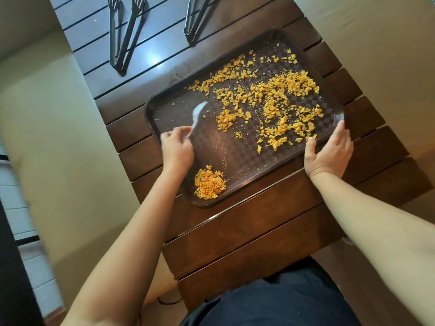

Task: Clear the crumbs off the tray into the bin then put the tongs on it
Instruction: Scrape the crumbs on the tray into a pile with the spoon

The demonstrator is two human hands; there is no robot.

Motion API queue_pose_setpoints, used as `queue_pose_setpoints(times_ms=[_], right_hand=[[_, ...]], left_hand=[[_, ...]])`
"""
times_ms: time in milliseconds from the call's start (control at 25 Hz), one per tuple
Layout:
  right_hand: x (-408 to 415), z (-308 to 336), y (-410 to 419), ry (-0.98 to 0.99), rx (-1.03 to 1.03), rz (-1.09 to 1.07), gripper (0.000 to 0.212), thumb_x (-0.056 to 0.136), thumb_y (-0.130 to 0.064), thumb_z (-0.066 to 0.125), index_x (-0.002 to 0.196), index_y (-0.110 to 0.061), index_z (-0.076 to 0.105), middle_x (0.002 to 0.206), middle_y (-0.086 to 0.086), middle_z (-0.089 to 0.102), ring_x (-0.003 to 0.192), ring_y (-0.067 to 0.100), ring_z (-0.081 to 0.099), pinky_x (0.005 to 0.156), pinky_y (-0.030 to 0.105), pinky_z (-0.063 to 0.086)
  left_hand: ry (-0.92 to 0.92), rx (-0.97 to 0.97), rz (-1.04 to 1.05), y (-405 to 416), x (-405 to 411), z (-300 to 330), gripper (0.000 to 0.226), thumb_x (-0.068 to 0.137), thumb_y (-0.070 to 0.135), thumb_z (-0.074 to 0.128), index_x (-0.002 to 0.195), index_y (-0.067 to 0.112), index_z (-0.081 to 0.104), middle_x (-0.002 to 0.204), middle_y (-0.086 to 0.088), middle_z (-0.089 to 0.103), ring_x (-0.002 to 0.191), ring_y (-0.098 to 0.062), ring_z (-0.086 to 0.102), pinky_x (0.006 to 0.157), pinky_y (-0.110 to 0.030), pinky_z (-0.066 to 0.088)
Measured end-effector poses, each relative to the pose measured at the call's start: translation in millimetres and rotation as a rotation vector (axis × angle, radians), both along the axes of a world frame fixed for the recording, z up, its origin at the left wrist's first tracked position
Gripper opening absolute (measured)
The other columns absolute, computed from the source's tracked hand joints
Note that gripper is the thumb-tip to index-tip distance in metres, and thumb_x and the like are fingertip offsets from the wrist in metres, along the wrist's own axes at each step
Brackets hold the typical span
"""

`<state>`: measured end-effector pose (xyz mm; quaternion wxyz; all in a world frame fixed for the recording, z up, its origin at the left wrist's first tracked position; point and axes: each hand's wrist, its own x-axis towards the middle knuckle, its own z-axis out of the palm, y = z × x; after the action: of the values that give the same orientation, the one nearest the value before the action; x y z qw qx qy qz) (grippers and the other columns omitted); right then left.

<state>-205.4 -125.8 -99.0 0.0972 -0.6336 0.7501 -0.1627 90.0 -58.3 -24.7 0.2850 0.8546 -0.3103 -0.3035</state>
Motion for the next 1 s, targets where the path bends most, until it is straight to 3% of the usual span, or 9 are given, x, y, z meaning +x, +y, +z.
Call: queue_pose_setpoints(times_ms=[40, 120, 200, 360, 600, 800, 880, 1000], right_hand=[[0, 0, 0, 0.002, 0.001, -0.001, 0.077, 0.086, -0.048, 0.036, 0.146, -0.002, 0.019, 0.147, 0.02, 0.031, 0.137, 0.033, 0.026, 0.114, 0.044, 0.018], [-1, 0, 0, 0.005, 0.001, -0.002, 0.078, 0.085, -0.048, 0.035, 0.146, -0.003, 0.019, 0.148, 0.02, 0.03, 0.138, 0.032, 0.025, 0.114, 0.043, 0.017], [-2, 0, -1, 0.005, 0.007, -0.003, 0.078, 0.085, -0.049, 0.035, 0.146, -0.003, 0.018, 0.148, 0.019, 0.03, 0.138, 0.032, 0.024, 0.114, 0.043, 0.017], [-1, 0, -1, 0.01, 0.01, 0.0, 0.078, 0.086, -0.049, 0.035, 0.147, -0.003, 0.018, 0.149, 0.019, 0.029, 0.138, 0.031, 0.024, 0.114, 0.043, 0.017], [-1, -1, -1, 0.009, 0.001, 0.002, 0.079, 0.085, -0.048, 0.036, 0.146, -0.002, 0.019, 0.147, 0.02, 0.031, 0.138, 0.032, 0.025, 0.114, 0.043, 0.018], [-2, -3, -1, 0.006, -0.005, 0.01, 0.079, 0.084, -0.047, 0.037, 0.146, -0.001, 0.019, 0.146, 0.021, 0.032, 0.137, 0.033, 0.026, 0.114, 0.044, 0.018], [-2, -3, -1, 0.007, -0.001, 0.008, 0.079, 0.084, -0.046, 0.037, 0.146, -0.001, 0.019, 0.146, 0.02, 0.032, 0.137, 0.033, 0.026, 0.114, 0.044, 0.018], [-2, -1, 0, 0.001, 0.003, 0.008, 0.078, 0.084, -0.046, 0.038, 0.146, -0.001, 0.019, 0.146, 0.021, 0.032, 0.137, 0.033, 0.026, 0.114, 0.045, 0.018]], left_hand=[[-0.028, -0.013, 0.11, 3, 8, 1, 0.031, 0.096, 0.009, 0.039, 0.122, 0.011, 0.057, 0.125, -0.012, 0.038, 0.105, -0.016, 0.05, 0.087, -0.01, 0.038], [-0.071, 0.01, 0.26, 5, 21, 3, 0.033, 0.097, 0.006, 0.035, 0.124, 0.007, 0.053, 0.131, -0.015, 0.034, 0.108, -0.018, 0.046, 0.08, -0.006, 0.03], [-0.082, 0.045, 0.272, 3, 23, 4, 0.033, 0.097, 0.005, 0.034, 0.126, 0.006, 0.05, 0.133, -0.015, 0.031, 0.106, -0.017, 0.044, 0.077, -0.005, 0.028], [-0.017, 0.014, 0.137, -3, 8, 1, 0.032, 0.095, 0.005, 0.038, 0.123, 0.01, 0.054, 0.124, -0.01, 0.035, 0.094, -0.012, 0.047, 0.082, -0.015, 0.043], [0.058, 0.011, -0.122, 11, -38, -7, 0.023, 0.097, 0.014, 0.045, 0.112, 0.016, 0.061, 0.114, -0.004, 0.039, 0.079, -0.004, 0.047, 0.06, -0.007, 0.042], [-0.05, -0.033, 0.182, 20, -13, 2, 0.033, 0.093, -0.002, 0.037, 0.121, 0.005, 0.053, 0.114, -0.007, 0.028, 0.088, -0.011, 0.04, 0.073, 0.001, 0.038], [-0.074, 0.005, 0.277, 19, -1, 6, 0.04, 0.09, -0.008, 0.035, 0.126, 0.003, 0.048, 0.123, -0.013, 0.026, 0.087, -0.01, 0.037, 0.062, 0.009, 0.032], [-0.083, 0.037, 0.31, 17, 1, 8, 0.045, 0.087, -0.011, 0.036, 0.129, 0.003, 0.045, 0.133, -0.018, 0.023, 0.077, -0.007, 0.034, 0.066, 0.003, 0.031]])
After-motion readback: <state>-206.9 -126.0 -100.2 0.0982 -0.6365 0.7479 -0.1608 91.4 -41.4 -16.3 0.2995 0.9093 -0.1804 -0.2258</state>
